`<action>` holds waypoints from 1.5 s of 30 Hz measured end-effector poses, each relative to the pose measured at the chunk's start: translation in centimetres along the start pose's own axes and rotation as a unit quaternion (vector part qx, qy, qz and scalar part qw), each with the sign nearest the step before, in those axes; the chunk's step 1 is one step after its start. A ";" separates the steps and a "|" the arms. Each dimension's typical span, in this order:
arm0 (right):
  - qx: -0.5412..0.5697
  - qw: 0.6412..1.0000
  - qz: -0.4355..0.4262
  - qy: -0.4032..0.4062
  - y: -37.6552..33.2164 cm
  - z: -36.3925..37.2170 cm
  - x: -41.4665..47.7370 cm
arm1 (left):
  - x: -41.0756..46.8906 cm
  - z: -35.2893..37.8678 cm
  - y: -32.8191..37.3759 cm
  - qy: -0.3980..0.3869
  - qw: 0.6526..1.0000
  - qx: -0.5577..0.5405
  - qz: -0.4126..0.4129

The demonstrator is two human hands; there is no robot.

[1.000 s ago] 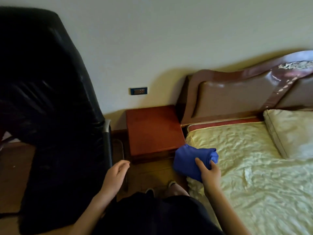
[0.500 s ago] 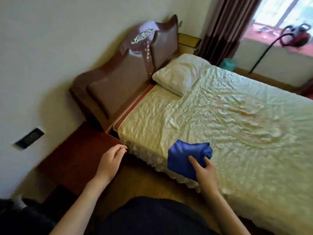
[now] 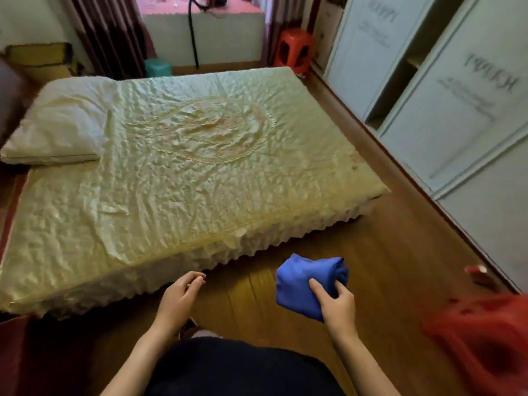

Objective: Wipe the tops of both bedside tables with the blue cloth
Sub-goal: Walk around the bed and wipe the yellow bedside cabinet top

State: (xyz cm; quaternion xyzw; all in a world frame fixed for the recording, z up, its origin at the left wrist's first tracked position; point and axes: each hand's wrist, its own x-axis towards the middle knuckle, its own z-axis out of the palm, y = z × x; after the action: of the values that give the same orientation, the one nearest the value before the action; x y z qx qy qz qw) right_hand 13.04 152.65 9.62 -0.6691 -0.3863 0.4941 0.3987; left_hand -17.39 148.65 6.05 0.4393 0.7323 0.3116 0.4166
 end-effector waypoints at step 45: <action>0.020 0.900 0.131 0.415 -6.0 -53.8 54.1 | 44.2 65.3 54.9 -0.347 0.923 0.107 0.124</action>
State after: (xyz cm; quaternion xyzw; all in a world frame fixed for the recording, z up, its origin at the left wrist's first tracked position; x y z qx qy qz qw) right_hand 76.03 196.09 6.46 -0.8499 -0.0851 0.2272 0.4677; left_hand 49.65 217.48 6.37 0.6496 0.5103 0.1082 0.5531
